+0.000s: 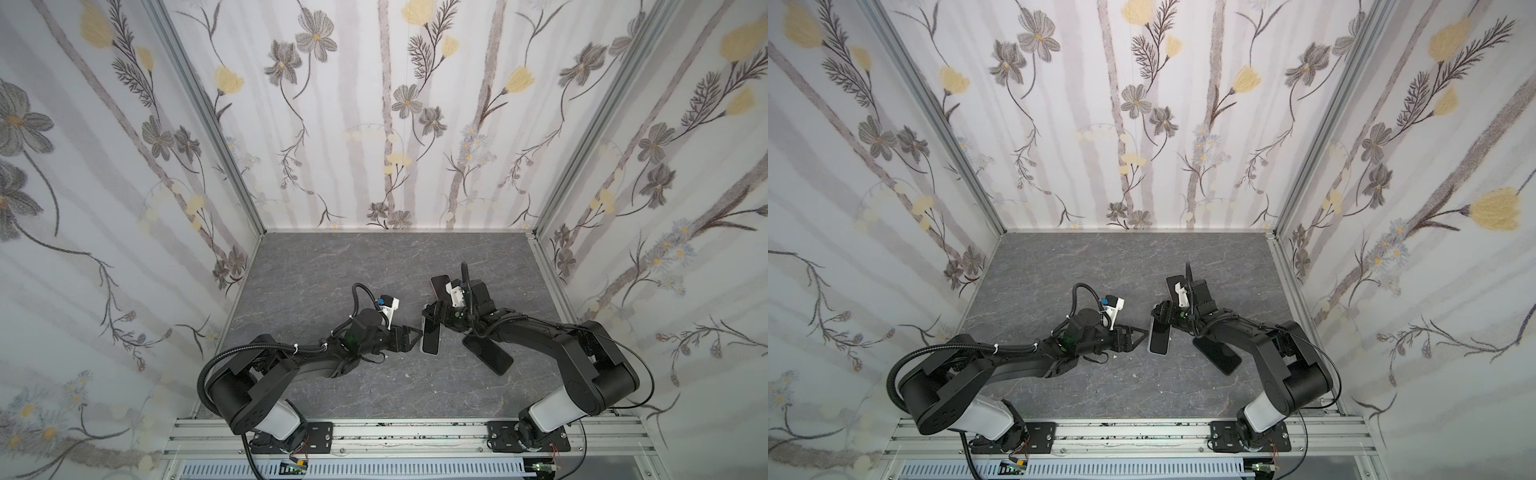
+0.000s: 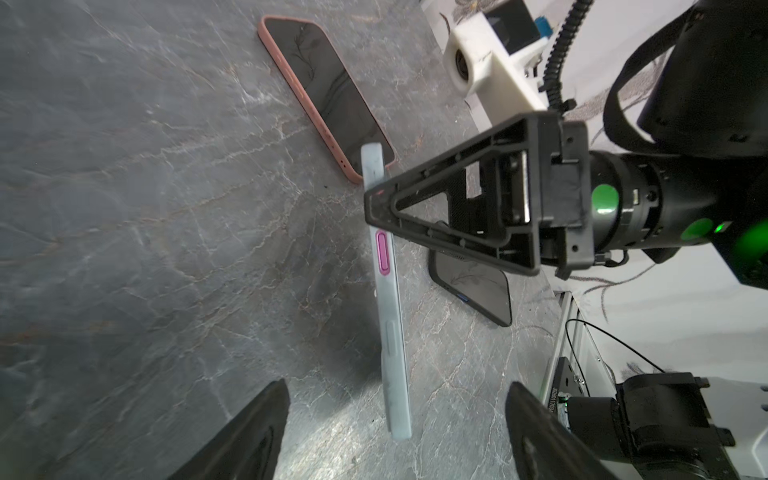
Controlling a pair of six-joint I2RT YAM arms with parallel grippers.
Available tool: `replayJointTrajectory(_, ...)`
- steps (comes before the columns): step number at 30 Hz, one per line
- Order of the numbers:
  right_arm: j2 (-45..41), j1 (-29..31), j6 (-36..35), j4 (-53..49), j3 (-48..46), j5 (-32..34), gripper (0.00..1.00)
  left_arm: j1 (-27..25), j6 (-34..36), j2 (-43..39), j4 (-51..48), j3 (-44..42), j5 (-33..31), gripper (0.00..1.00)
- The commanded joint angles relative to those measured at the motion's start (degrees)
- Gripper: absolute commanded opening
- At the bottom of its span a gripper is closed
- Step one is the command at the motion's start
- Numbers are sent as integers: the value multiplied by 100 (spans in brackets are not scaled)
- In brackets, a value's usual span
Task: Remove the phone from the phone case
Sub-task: 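Tilt the phone up with the right gripper while the left gripper grasps its side edge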
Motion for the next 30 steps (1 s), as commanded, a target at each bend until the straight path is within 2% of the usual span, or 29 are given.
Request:
replayJointTrajectory(1,-105,-27,470,737,-136,-113,49,-163,-90,343,461,158,132,80)
replayJointTrajectory(10,-216,-93,1047,1188,-409,-185,46,-285,-105,857,594,320,-70,61)
replayJointTrajectory(17,-244,-117,1589,1432,-565,-193,43,-289,-61,1045,665,378,-98,41)
replayJointTrajectory(22,-142,-127,2003,1366,-555,-146,37,-299,-42,1131,685,386,-83,31)
replayJointTrajectory(30,-137,-126,2319,1435,-602,-141,36,-298,2,1195,700,386,-119,26)
